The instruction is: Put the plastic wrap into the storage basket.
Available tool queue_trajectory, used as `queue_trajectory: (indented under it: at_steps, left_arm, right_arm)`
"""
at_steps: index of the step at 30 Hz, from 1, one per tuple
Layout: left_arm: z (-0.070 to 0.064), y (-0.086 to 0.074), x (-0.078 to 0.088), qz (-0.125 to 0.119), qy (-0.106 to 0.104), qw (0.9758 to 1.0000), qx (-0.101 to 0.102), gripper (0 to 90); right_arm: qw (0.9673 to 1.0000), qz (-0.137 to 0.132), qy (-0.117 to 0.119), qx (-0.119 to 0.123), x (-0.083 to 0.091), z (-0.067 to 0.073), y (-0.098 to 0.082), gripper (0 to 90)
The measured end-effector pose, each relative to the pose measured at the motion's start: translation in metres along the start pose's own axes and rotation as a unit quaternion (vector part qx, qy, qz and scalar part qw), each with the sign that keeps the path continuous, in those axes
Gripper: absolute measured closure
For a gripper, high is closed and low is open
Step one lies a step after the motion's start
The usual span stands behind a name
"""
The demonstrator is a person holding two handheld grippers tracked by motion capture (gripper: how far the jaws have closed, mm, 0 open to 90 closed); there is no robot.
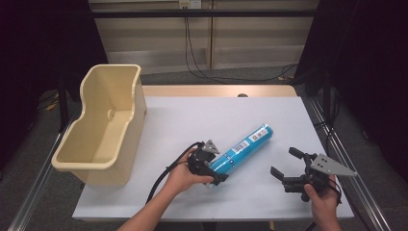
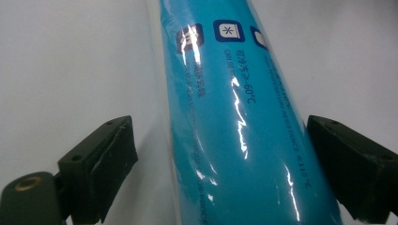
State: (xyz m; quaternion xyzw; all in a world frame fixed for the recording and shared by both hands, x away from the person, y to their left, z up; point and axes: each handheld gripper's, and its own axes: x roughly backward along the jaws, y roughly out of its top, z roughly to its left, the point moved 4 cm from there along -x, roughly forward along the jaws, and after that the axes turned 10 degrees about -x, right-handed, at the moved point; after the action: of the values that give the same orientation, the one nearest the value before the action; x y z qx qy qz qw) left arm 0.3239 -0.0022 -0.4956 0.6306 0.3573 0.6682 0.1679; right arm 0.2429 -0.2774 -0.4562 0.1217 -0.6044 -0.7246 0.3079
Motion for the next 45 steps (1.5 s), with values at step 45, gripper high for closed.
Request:
queue_trajectory:
  at_steps: [45]
  left_arm:
    - [0.013,-0.054,0.061,0.029,0.032,0.9971,0.063,32.2]
  right_arm:
    - [0.9999,0.006,-0.009,0.006,0.001,-0.002,-0.001,0.5]
